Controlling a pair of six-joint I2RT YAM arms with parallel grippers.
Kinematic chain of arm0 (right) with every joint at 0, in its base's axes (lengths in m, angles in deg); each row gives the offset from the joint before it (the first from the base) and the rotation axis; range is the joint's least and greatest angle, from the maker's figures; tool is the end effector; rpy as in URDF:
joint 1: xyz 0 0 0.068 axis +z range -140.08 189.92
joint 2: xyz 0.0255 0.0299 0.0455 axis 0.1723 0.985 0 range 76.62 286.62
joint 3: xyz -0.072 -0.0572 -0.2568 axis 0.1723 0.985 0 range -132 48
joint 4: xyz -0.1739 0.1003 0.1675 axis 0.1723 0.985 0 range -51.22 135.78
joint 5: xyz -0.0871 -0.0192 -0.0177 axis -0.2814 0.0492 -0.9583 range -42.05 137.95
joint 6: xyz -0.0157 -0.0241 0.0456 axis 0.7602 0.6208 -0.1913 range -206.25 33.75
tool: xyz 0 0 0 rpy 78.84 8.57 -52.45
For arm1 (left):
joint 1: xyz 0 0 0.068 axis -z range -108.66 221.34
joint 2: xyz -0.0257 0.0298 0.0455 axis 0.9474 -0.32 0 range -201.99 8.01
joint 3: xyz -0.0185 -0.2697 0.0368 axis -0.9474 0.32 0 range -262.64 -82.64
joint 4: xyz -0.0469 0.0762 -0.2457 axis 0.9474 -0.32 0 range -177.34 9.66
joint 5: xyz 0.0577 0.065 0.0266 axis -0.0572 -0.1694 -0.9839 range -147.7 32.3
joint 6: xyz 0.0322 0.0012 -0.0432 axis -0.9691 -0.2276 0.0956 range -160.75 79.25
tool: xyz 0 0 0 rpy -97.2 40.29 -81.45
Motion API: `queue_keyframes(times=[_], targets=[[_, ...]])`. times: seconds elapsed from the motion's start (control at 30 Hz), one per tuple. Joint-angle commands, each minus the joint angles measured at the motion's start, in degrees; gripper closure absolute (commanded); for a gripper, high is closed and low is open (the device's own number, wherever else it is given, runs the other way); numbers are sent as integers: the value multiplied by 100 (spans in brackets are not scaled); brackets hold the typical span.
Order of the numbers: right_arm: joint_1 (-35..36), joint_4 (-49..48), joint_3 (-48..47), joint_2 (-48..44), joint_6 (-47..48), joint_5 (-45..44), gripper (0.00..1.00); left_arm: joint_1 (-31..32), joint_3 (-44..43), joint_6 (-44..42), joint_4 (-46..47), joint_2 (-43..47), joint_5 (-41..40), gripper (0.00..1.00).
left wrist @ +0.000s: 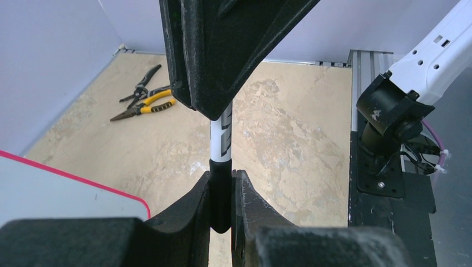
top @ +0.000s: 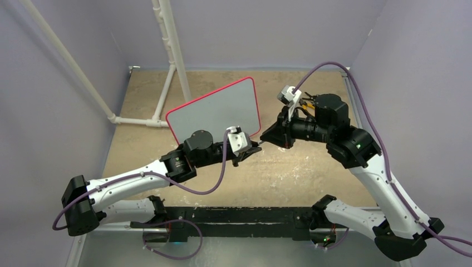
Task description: Write a sentence on the whiteboard
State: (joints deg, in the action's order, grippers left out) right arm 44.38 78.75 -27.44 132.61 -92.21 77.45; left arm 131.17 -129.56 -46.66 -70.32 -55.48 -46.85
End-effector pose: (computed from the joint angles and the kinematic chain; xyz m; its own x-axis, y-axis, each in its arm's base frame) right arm 0.1399 0.1173 0.4337 -0.3780 -0.1498 -0.9136 -0.8380 0.4747 0.2689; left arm 0.1261 -0.2302 0.3250 0.0401 0.1321 -0.9904 0.9440 0.3200 0.0809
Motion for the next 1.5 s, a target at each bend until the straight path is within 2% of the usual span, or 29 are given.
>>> queue_keyframes(times=[0.0,0.5,0.93,1.07,1.2,1.27,1.37,1.4,1.43,1.47], targets=[[-160,-657,-1024,-444,259,-279,100,-165,652,-253,-2291,-287,-869,100],[-164,-466,-1269,-696,550,-874,100,-95,781,-349,-2194,-626,-1068,100],[-159,-866,-619,-705,497,-1251,100,-95,533,106,-2256,-493,-803,100],[-163,-1439,-64,-898,459,-1881,100,-103,472,369,-2191,-590,-813,100],[-164,-2128,614,-1149,82,-2336,100,-103,203,435,-2503,-1233,-926,100],[-162,-2368,889,-1243,-146,-2859,100,-103,55,479,-2645,-1559,-914,100],[-159,-2542,1247,-1382,-554,-4193,100,-103,-73,536,-2717,-1873,-890,99],[-161,-2584,1350,-1425,-619,-4479,100,-103,-100,544,-2691,-1925,-916,97],[-162,-2643,1442,-1470,-658,-4607,100,-103,-118,547,-2671,-1971,-948,99],[-165,-2733,1553,-1507,-680,-4651,100,-103,-132,677,-2660,-2019,-1003,93]])
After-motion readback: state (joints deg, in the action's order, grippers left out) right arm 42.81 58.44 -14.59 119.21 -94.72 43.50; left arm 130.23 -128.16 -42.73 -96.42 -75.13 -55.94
